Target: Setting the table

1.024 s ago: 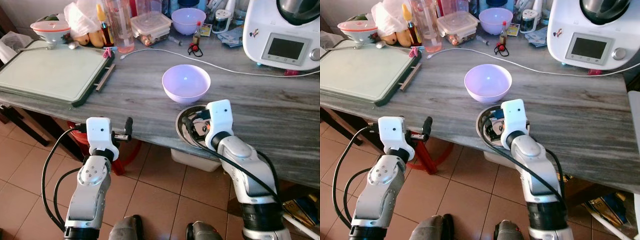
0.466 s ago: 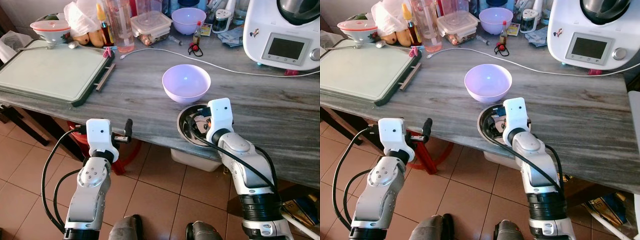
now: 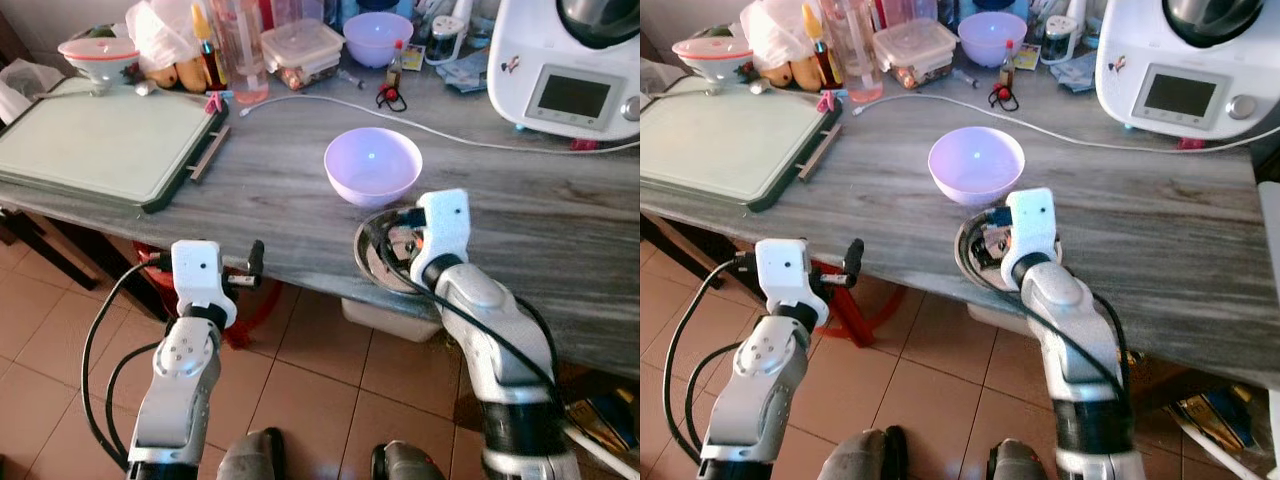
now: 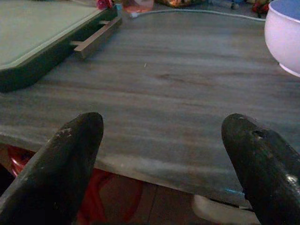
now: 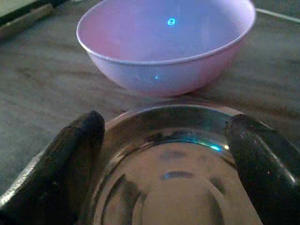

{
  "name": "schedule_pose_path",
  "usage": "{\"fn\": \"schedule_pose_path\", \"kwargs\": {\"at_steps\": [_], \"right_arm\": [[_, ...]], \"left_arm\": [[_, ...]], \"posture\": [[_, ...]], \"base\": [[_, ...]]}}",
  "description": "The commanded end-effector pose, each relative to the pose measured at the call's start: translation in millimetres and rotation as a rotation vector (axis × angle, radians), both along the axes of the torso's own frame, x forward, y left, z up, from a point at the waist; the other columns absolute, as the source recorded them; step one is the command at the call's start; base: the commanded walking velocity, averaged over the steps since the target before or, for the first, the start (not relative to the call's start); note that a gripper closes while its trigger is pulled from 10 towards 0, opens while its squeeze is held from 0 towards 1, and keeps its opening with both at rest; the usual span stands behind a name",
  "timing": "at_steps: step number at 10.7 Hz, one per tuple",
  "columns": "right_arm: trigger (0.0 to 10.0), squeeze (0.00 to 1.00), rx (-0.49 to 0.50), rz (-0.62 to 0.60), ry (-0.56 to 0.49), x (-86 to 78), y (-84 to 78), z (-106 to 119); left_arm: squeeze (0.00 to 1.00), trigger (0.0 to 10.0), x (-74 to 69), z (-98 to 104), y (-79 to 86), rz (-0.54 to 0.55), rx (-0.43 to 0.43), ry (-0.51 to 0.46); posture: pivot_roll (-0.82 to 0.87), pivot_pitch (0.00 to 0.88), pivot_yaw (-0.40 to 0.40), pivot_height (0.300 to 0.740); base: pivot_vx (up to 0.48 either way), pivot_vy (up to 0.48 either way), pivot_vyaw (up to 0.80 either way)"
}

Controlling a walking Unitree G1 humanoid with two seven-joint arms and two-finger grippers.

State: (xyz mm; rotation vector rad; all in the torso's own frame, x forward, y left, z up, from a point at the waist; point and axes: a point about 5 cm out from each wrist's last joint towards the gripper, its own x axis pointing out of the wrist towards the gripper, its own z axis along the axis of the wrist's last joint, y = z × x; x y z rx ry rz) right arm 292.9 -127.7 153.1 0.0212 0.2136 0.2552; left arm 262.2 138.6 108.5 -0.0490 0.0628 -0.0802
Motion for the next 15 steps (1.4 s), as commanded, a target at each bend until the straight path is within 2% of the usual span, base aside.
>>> {"fn": "schedule_pose_path", "kwargs": {"at_steps": [1, 2, 3, 6, 8, 11, 15], "right_arm": [[10.0, 0.7, 0.021, -0.001, -0.021, -5.2, -2.0, 4.1], [10.0, 0.39, 0.037, -0.017, -0.043, -10.8, -5.6, 5.5], [10.0, 0.0, 0.048, -0.034, -0.084, -15.1, -8.4, 8.8], [10.0, 0.0, 0.066, -0.067, -0.219, -22.3, -9.1, 19.2], [10.0, 0.0, 0.052, -0.056, -0.26, -24.5, -5.6, 19.0], [10.0, 0.0, 0.03, -0.082, -0.262, -24.1, -8.8, 10.4], [10.0, 0.0, 0.019, -0.097, -0.301, -24.0, -10.0, 10.2]], "left_arm": [[0.0, 10.0, -2.2, 1.7, 3.2, 0.009, 0.006, -0.001], [0.0, 10.0, -2.2, 1.2, 4.5, 0.012, 0.005, 0.002], [0.0, 10.0, -1.8, 0.7, 5.1, 0.011, 0.006, 0.005], [0.0, 10.0, 0.4, 1.2, 7.7, 0.016, 0.01, 0.003], [0.0, 10.0, -3.0, -2.6, 3.8, 0.006, 0.011, 0.013], [0.0, 10.0, 0.0, -1.6, 9.6, 0.025, 0.015, 0.009], [0.0, 10.0, -2.7, -3.4, 11.2, 0.036, 0.012, 0.02]], "posture": [[-0.02, 0.161, 0.061, 0.74], [-0.02, 0.167, 0.06, 0.74], [-0.02, 0.167, 0.059, 0.74], [-0.02, 0.12, 0.07, 0.74], [-0.02, 0.089, 0.075, 0.74], [-0.02, 0.079, 0.077, 0.74], [-0.01, 0.082, 0.089, 0.74]], "base": [[0.0, 0.0, 0.0], [0.0, 0.0, 0.0], [0.0, 0.0, 0.0], [-0.09, 0.0, 0.0], [-0.266, 0.0, 0.0], [-0.291, 0.0, 0.0], [-0.296, 0.0, 0.0]]}}
